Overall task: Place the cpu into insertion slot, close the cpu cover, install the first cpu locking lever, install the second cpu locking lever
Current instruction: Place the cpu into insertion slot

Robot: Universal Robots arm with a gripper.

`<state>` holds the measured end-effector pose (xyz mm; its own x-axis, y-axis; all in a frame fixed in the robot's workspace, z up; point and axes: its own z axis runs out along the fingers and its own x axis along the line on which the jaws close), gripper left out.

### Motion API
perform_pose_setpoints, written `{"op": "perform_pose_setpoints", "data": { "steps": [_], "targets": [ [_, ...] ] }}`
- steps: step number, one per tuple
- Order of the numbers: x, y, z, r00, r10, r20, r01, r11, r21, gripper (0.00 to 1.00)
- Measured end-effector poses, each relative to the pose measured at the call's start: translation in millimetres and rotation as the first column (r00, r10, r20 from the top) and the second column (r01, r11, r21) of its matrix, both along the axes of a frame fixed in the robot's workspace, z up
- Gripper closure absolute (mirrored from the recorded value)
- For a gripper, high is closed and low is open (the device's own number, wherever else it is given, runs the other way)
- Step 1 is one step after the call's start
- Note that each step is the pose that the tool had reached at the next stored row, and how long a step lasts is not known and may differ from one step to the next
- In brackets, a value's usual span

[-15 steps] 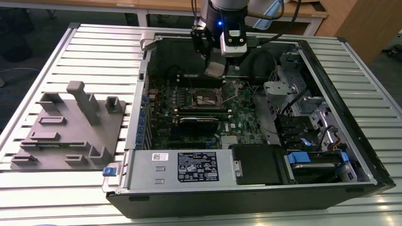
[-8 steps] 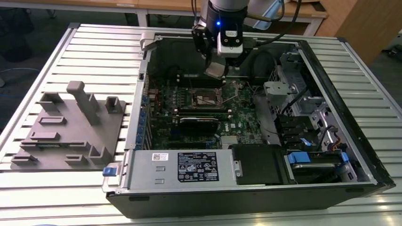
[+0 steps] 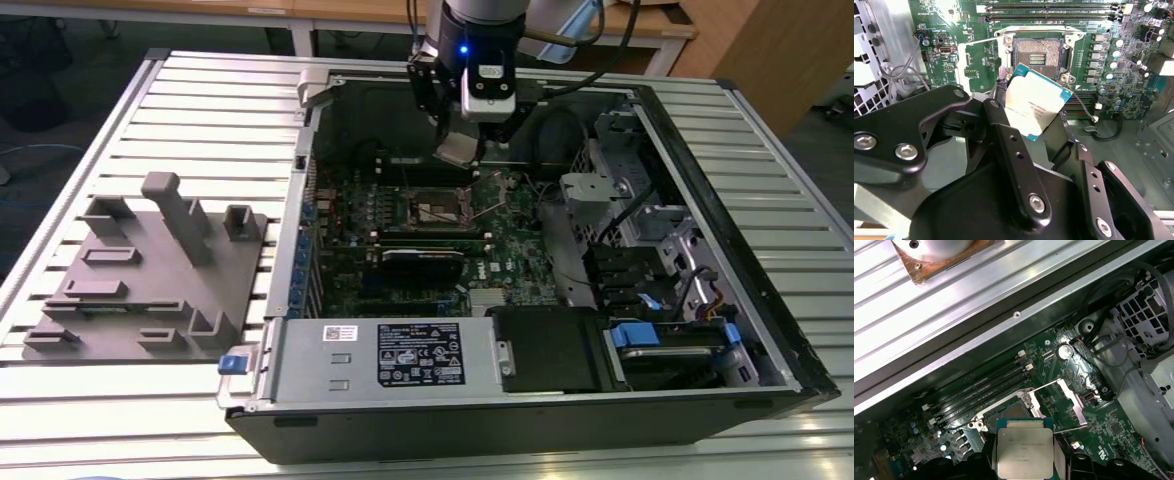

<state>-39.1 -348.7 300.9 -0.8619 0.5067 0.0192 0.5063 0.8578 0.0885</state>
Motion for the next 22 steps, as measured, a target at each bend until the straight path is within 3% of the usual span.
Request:
{"op": "perform_pose_setpoints", "data": {
  "steps": [22],
  "targets": [
    [0.0, 0.0, -0.1, 0.9997, -0.025, 0.0000, 0.025, 0.9997, -0.0001, 0.46]
  ]
}}
